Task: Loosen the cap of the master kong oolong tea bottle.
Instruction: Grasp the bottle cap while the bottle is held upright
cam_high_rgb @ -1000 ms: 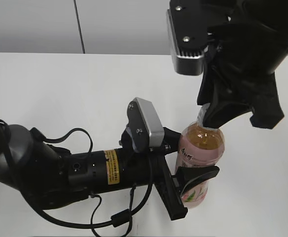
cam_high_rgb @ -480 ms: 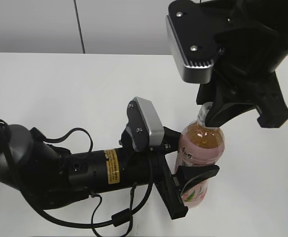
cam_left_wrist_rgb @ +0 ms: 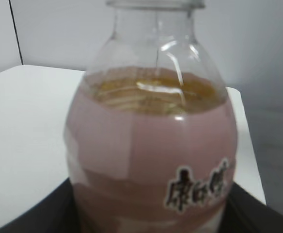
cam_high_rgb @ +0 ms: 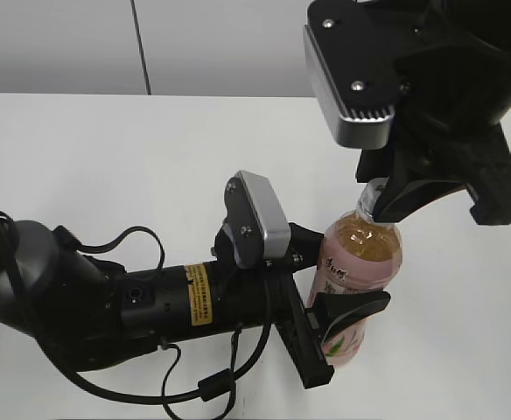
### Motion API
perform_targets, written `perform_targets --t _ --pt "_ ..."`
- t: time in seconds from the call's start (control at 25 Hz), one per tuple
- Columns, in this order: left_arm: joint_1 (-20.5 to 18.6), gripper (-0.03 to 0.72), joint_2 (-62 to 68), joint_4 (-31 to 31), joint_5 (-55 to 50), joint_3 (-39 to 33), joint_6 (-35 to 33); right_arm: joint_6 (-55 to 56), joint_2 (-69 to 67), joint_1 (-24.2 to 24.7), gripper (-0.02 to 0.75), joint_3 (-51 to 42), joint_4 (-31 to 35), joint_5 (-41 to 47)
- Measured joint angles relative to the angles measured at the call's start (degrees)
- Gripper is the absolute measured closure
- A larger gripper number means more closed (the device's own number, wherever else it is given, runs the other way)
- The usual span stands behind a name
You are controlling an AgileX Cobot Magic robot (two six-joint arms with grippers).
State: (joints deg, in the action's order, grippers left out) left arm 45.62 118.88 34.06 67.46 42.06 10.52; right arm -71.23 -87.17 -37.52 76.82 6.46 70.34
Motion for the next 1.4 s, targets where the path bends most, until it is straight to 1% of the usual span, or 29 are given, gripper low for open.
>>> perform_targets --t 0.24,0.52,0.6,0.84,0.92,1.04,1.12,1.2,1.4 --pt "0.00 0.294 0.00 0.05 0.14 0.00 0.00 0.08 0.07 0.00 0.465 0.00 0.78 0.00" --pt "0.00 0.295 0.00 0.09 0.13 0.00 0.00 3.30 0.07 0.00 0.465 0.00 0.92 0.00" --pt "0.00 0.295 0.00 0.09 -0.02 0.00 0.00 4.05 0.12 0.00 0.440 0.00 0.97 0.00" --pt "0.00 0.295 0.01 0.39 -0.29 0.00 0.00 8.39 0.40 0.00 0.262 0.00 1.83 -0.13" --pt "0.00 0.295 0.01 0.35 -0.29 0.00 0.00 9.98 0.40 0.00 0.238 0.00 2.11 -0.15" --pt "0.00 0.295 0.01 0.40 -0.29 0.00 0.00 13.23 0.40 0.00 0.225 0.00 2.46 -0.15" --pt "0.00 0.295 0.01 0.40 -0.29 0.00 0.00 19.17 0.40 0.00 0.215 0.00 3.18 -0.15" --pt "0.00 0.295 0.01 0.40 -0.29 0.00 0.00 28.72 0.40 0.00 0.199 0.41 3.58 -0.15" --pt "0.00 0.295 0.01 0.40 -0.29 0.00 0.00 58.03 0.40 0.00 0.183 5.39 2.74 -0.20"
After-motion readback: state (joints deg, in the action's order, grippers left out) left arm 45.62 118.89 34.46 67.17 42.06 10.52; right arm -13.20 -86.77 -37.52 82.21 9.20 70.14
